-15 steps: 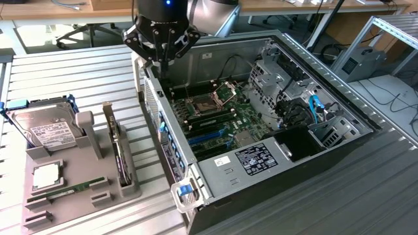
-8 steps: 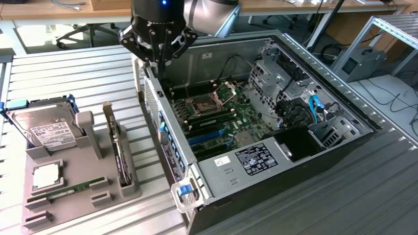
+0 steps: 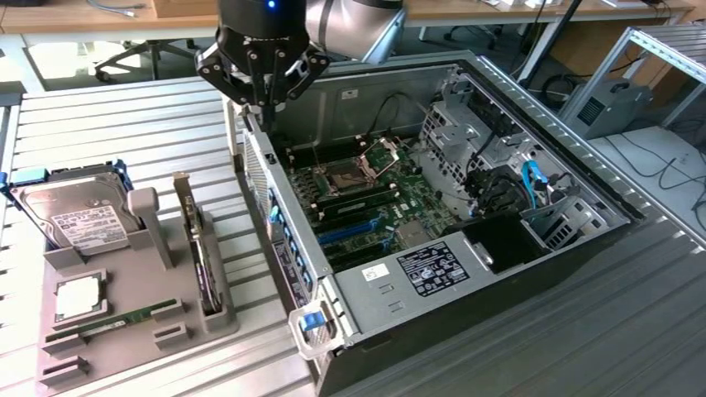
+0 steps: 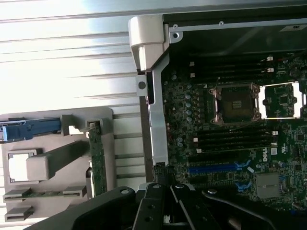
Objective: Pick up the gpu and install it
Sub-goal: 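Reach for the gpu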
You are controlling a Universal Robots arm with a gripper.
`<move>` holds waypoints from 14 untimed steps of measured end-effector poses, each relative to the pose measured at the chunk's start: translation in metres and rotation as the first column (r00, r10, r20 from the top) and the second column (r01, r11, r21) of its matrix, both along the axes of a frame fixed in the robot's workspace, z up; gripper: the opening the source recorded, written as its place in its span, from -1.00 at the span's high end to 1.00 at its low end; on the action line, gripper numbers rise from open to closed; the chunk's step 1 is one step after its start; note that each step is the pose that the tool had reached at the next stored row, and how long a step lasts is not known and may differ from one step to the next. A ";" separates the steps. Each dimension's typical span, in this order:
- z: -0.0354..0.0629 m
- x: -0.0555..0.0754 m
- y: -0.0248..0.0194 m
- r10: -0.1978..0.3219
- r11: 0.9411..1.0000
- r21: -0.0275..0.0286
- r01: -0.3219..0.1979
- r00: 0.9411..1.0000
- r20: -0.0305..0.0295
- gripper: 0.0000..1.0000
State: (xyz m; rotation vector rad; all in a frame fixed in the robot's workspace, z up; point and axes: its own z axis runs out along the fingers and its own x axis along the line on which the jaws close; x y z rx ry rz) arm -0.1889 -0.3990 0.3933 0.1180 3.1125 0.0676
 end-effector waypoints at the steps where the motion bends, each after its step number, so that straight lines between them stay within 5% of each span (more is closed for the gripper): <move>1: 0.0000 -0.001 0.0000 0.000 1.000 0.000 0.000 1.000 0.000 0.79; 14: 0.0000 -0.006 0.0000 0.000 1.000 0.000 0.000 1.000 0.000 0.79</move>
